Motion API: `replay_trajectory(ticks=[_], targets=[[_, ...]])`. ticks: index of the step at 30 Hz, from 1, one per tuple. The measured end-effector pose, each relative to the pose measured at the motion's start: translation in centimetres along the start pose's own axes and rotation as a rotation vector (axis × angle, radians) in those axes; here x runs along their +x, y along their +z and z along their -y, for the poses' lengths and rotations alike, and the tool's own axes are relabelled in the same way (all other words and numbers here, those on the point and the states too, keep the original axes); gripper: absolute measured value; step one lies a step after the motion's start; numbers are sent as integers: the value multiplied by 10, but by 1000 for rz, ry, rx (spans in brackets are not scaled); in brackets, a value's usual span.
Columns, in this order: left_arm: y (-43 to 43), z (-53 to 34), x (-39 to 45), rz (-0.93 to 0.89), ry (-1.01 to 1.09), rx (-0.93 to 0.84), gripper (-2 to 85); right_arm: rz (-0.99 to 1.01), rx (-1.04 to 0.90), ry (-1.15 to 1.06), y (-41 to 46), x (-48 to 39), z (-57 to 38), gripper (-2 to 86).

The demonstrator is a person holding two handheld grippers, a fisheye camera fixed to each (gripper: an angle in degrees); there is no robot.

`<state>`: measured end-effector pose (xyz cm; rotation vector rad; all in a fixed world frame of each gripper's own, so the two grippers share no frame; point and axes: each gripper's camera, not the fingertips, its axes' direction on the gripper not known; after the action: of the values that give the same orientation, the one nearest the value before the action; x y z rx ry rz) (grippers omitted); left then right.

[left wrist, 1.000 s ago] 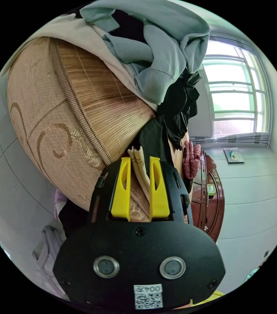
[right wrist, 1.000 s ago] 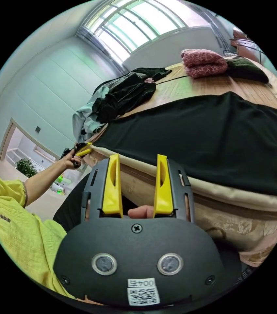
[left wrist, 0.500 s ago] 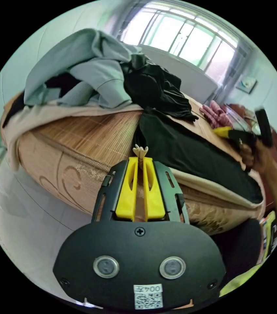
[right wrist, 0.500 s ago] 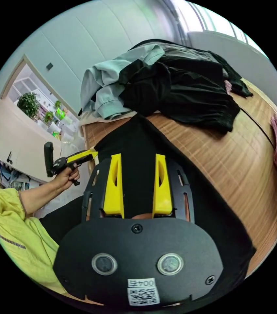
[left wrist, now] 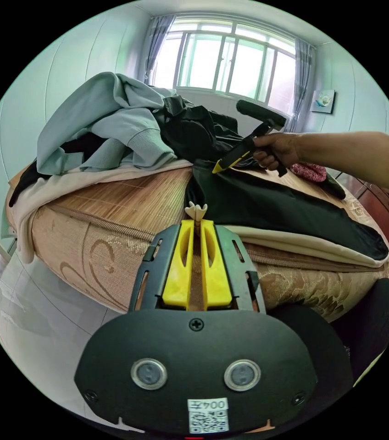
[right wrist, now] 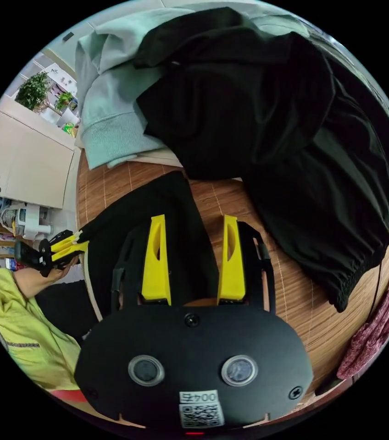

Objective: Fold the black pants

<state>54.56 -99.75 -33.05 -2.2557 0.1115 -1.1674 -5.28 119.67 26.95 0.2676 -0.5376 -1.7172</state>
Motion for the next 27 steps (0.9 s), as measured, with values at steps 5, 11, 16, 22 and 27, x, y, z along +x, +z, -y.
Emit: replay_trajectory(ticks=[5, 11, 16, 22, 27], targets=[[14, -32, 27, -10, -17, 16, 28, -54, -72, -69, -3, -27, 12, 75], [31, -58, 56, -38, -66, -42, 27, -116, -117, -43, -18, -48, 21, 14], [1, -53, 80, -203, -106, 47, 26, -145, 2, -25, -82, -61, 4, 4], [-52, -35, 177, -384, 39, 202, 23, -111, 238, 41, -208, -61, -68, 0], [-61, -33, 300, -583, 138, 236, 21, -149, 403, 125, -308, -55, -164, -2]])
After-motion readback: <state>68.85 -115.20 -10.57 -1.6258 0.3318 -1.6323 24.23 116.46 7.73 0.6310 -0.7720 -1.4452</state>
